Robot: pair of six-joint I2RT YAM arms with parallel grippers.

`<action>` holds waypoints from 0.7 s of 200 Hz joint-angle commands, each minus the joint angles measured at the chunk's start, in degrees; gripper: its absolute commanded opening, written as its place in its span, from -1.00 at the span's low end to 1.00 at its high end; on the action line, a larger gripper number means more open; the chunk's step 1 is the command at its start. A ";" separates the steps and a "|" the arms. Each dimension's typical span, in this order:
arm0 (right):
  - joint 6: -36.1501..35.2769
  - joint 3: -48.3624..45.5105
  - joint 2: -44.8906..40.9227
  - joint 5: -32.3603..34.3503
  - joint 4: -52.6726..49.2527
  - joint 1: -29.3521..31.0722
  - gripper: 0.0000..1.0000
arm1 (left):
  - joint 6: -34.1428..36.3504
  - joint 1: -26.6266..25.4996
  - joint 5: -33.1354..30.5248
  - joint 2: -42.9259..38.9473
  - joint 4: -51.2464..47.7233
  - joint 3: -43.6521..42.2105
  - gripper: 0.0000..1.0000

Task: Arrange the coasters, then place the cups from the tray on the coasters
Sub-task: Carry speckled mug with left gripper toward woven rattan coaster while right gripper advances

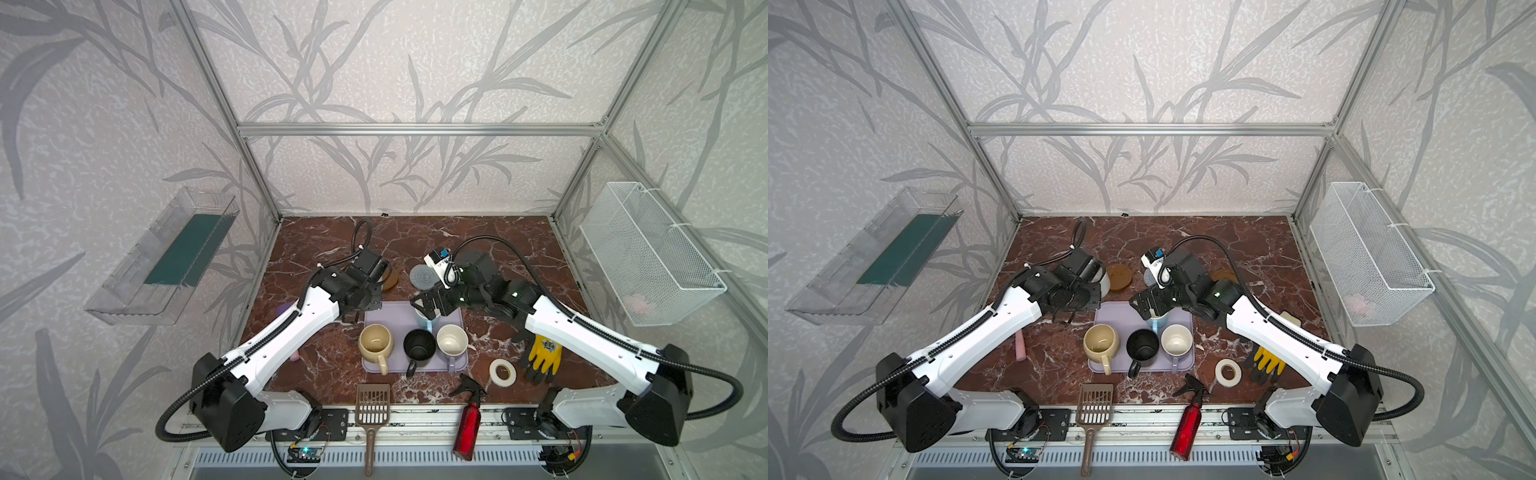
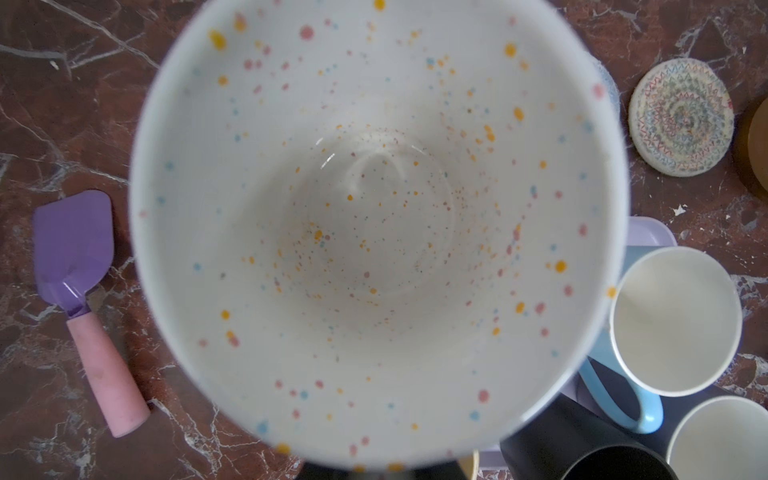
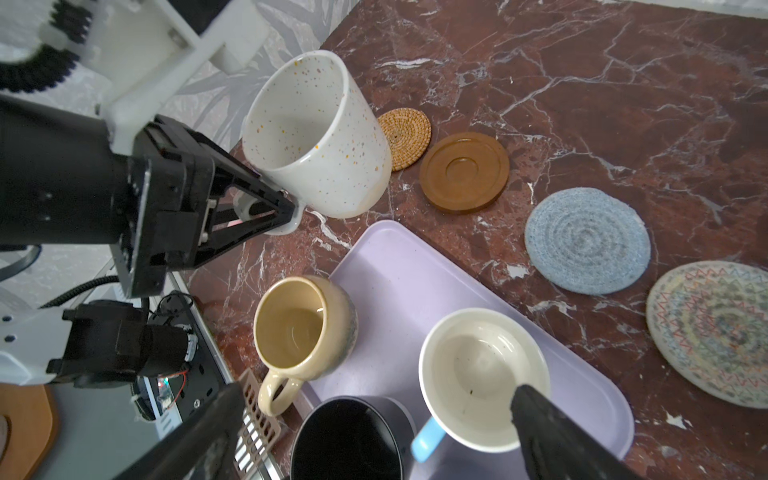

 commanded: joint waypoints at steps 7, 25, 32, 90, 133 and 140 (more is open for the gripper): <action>4.20 3.56 2.18 2.52 5.49 0.85 1.00 | 5.87 3.93 0.04 -1.95 2.43 3.15 -1.00; 5.88 3.90 3.82 2.85 7.95 1.05 1.00 | 7.64 6.39 1.20 -1.45 3.09 3.71 -1.00; 6.27 4.22 4.53 2.62 8.55 1.11 1.00 | 8.47 7.21 1.55 -1.03 3.38 3.97 -1.00; 5.47 10.78 11.63 1.08 5.82 1.47 1.00 | 15.82 12.46 3.02 2.68 9.58 3.68 -1.00; 4.43 12.82 14.82 0.52 6.16 1.49 1.00 | 19.06 14.53 1.56 7.57 16.15 1.43 -1.00; 4.32 12.70 15.13 0.41 6.63 1.49 1.00 | 18.50 14.96 1.68 8.44 16.23 1.93 -1.00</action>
